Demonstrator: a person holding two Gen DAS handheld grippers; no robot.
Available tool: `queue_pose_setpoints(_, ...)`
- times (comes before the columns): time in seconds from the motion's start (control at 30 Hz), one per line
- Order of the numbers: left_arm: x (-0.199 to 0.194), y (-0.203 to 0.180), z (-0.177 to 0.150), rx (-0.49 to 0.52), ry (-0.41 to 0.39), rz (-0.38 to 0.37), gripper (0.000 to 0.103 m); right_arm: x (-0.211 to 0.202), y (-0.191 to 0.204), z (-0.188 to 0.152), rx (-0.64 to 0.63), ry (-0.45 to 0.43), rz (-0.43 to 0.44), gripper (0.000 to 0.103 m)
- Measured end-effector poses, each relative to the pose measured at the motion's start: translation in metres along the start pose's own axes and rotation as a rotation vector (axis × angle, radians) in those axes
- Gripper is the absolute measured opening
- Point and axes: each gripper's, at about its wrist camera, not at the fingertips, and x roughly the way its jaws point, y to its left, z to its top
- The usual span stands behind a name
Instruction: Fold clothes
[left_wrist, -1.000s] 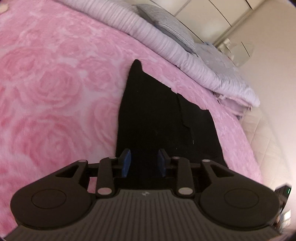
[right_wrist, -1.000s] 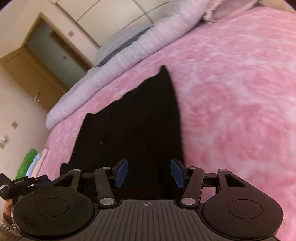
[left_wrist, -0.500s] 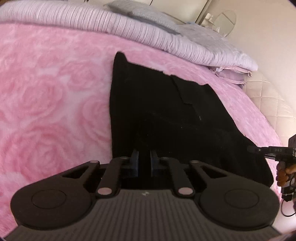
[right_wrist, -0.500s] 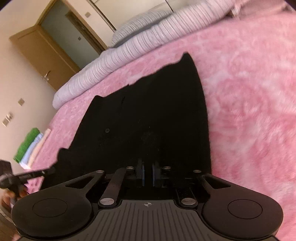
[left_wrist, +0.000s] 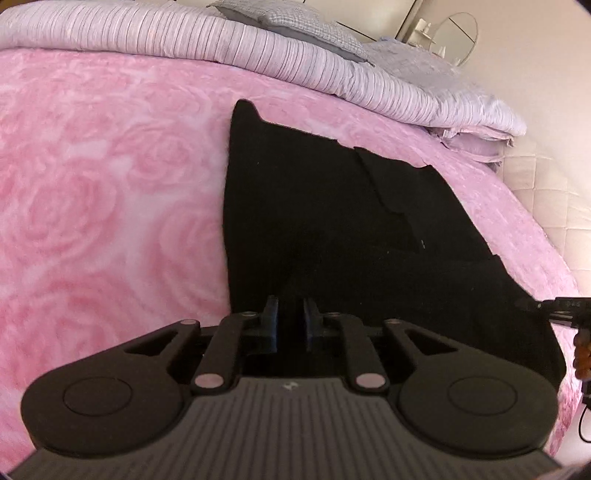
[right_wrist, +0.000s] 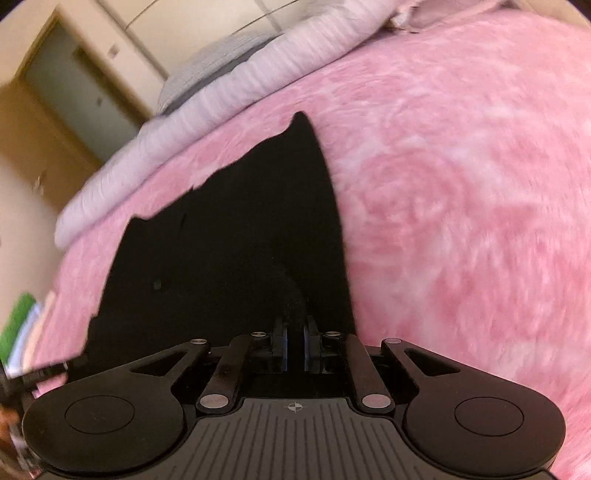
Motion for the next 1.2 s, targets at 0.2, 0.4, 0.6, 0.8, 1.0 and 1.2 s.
queue_pose_setpoints(0.2, -0.050, -0.004, -0.004, 0.000, -0.070, 0.118, 0.021, -0.044, 0.011, -0.001, -0.004, -0.095, -0.061, 0.021)
queue_pose_setpoints(0.4, -0.126, -0.005, -0.055, -0.151, -0.083, 0.130, 0.035, -0.119, -0.003, -0.062, 0.223, -0.151, 0.080, 0.044)
queue_pose_setpoints(0.6, -0.154, 0.006, -0.122, -0.565, -0.050, -0.037, 0.041, -0.131, -0.024, -0.135, 0.486, -0.030, 0.116, 0.056)
queue_pose_setpoints(0.8, -0.121, 0.018, -0.128, -0.786, -0.081, -0.094, 0.041, -0.119, -0.021, -0.128, 0.581, -0.081, 0.129, 0.058)
queue_pose_setpoints(1.0, -0.094, 0.021, -0.129, -0.841, -0.100, -0.094, 0.034, -0.091, -0.022, -0.119, 0.662, -0.119, 0.141, 0.057)
queue_pose_setpoints(1.2, -0.102, 0.012, -0.105, -0.550, -0.117, -0.020, 0.012, -0.106, -0.005, -0.095, 0.464, -0.239, 0.043, 0.006)
